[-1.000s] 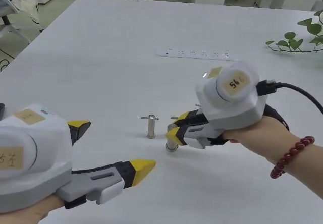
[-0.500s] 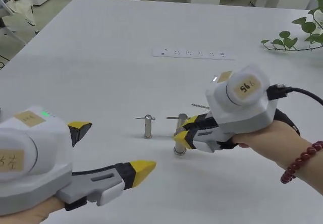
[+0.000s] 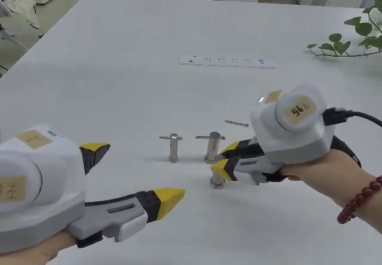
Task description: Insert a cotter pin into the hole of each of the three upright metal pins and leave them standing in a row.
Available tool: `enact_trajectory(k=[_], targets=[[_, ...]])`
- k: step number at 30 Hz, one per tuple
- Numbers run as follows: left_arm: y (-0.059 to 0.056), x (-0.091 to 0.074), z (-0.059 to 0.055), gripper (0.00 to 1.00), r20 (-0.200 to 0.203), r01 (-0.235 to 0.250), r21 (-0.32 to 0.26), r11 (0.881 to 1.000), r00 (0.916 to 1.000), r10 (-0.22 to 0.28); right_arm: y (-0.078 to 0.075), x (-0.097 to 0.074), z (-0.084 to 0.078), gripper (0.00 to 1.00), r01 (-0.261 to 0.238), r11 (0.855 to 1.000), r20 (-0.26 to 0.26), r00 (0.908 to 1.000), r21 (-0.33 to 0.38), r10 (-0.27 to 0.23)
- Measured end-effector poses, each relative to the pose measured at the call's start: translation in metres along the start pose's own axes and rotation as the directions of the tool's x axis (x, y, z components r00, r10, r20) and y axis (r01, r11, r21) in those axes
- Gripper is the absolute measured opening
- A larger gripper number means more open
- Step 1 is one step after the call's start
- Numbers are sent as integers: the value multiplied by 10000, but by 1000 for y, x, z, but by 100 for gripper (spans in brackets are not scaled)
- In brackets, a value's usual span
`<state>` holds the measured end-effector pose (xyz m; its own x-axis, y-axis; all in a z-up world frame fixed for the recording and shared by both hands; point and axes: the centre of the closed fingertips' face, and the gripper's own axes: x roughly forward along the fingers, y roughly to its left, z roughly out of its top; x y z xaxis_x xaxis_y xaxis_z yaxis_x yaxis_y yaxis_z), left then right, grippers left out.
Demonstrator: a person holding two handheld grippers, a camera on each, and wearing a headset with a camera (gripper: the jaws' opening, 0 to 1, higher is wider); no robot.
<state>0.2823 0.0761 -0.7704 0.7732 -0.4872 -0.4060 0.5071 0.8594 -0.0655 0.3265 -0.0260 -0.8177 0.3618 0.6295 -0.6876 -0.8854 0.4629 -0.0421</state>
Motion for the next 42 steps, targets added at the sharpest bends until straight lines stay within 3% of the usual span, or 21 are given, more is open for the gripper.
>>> enact_trajectory(k=[11, 17, 23, 30, 35, 42], targets=[[-3, 2, -3, 83, -111, 146, 60, 9999, 9998, -146, -1, -2, -4, 14, -111, 9994, 168, 9998, 313, 106], [-4, 2, -4, 83, -127, 152, 107, 9998, 9998, -151, 1, -2, -3, 15, -86, 9999, 306, 9995, 149, 81], [-3, 2, -2, 84, -86, 126, 148, 9998, 9999, -125, 2, -4, 2, 20, -209, 9984, 783, 9968, 520, 168], [-2, 1, 2, 85, 132, 152, 138, 9998, 9998, -154, 0, -19, 19, 23, -580, 9928, 1470, 9882, 1044, 422], [-2, 2, 5, 86, 211, 162, 194, 9997, 9996, -166, -12, -32, 28, 23, -670, 9913, 1628, 9855, 1132, 480], [0, 1, 6, 85, 335, 27, 288, 9996, 9994, -36, -47, -39, 31, 23, -116, 9934, 1397, 9902, 1140, -45]])
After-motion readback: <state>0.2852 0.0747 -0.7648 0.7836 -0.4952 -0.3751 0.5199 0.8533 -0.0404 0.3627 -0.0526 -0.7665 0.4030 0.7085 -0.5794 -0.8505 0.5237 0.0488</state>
